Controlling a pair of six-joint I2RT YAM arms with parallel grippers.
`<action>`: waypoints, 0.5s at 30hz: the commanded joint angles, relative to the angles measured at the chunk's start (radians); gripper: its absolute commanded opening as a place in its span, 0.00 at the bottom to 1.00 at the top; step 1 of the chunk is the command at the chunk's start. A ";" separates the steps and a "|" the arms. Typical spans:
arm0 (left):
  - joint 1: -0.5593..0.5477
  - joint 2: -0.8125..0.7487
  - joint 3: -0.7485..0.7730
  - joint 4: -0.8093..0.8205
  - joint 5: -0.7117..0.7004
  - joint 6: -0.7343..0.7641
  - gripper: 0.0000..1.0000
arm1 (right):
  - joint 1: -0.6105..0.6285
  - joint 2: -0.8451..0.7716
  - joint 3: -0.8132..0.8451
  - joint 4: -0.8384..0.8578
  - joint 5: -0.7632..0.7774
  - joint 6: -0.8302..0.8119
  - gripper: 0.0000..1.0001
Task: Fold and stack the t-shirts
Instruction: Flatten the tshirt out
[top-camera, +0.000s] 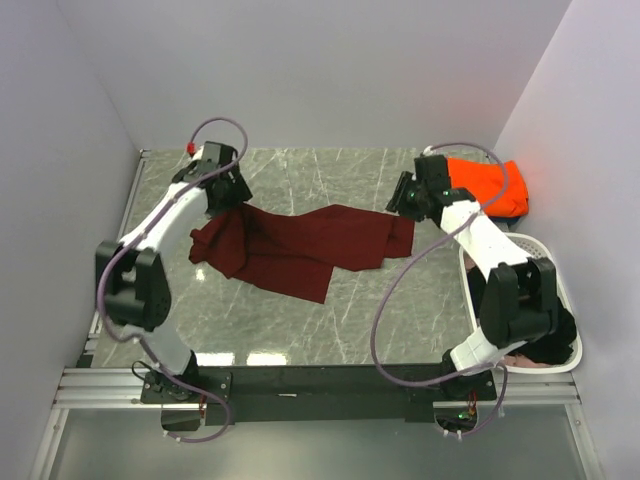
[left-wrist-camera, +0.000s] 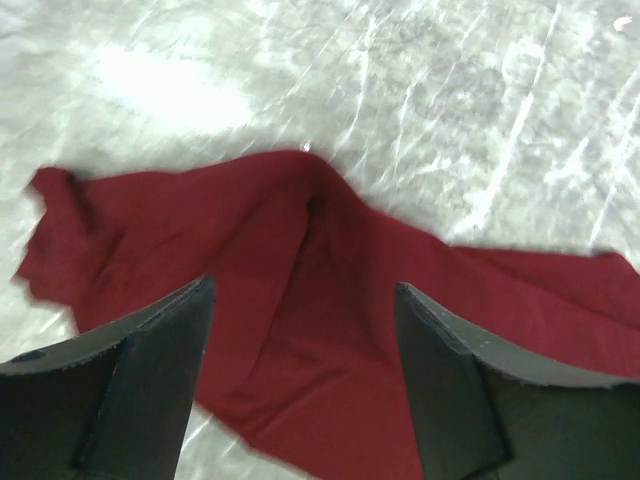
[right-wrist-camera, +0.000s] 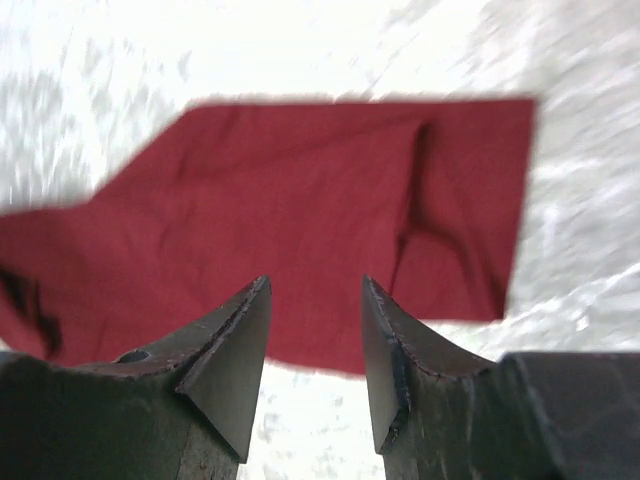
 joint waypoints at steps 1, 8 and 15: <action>0.015 -0.193 -0.107 0.027 -0.025 -0.013 0.78 | 0.060 -0.104 -0.086 0.068 -0.052 -0.056 0.48; 0.093 -0.527 -0.468 0.073 0.047 -0.036 0.74 | 0.158 -0.218 -0.331 0.149 -0.112 -0.024 0.47; 0.150 -0.693 -0.761 0.211 0.130 -0.081 0.54 | 0.193 -0.261 -0.457 0.203 -0.149 -0.004 0.45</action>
